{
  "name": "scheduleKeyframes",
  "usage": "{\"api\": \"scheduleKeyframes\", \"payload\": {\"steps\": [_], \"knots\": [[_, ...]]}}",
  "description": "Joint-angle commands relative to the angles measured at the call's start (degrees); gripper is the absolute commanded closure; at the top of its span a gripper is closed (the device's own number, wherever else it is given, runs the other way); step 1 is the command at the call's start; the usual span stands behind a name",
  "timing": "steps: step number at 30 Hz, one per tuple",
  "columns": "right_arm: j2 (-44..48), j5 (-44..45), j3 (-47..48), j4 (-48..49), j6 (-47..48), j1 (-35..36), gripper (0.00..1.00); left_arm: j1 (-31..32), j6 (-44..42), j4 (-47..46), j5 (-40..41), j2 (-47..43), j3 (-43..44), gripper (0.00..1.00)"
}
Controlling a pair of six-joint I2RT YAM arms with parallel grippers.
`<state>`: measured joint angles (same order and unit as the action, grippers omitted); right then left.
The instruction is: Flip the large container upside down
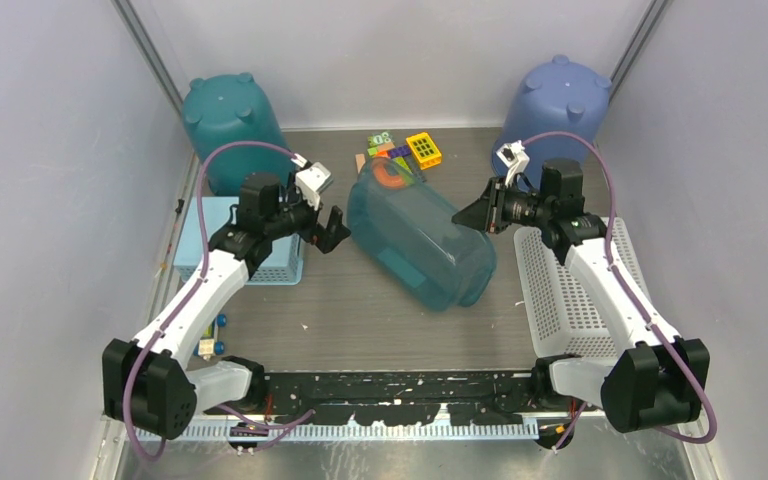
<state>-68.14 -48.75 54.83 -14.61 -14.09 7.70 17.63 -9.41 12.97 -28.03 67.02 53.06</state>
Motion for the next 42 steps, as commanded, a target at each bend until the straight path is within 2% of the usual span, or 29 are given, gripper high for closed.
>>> {"api": "scheduleKeyframes", "payload": {"steps": [1,10,22,42], "knots": [[-1.2,2.2,0.4,-8.4,2.4,-0.2,0.97,0.5,-0.3,-2.4,0.5,0.6,1.4,0.00],[-1.1,7.5,0.3,-11.4,4.4,-1.0,0.98,1.2,-0.3,-2.3,1.3,1.8,2.3,0.00],[-3.4,1.4,-2.4,-7.4,0.0,-6.1,0.99,1.3,-0.5,-2.3,1.8,0.5,2.0,0.00],[-1.8,-1.7,-7.9,0.5,-3.9,-7.0,0.99,1.3,-0.8,-2.3,1.9,0.4,1.5,0.00]]}}
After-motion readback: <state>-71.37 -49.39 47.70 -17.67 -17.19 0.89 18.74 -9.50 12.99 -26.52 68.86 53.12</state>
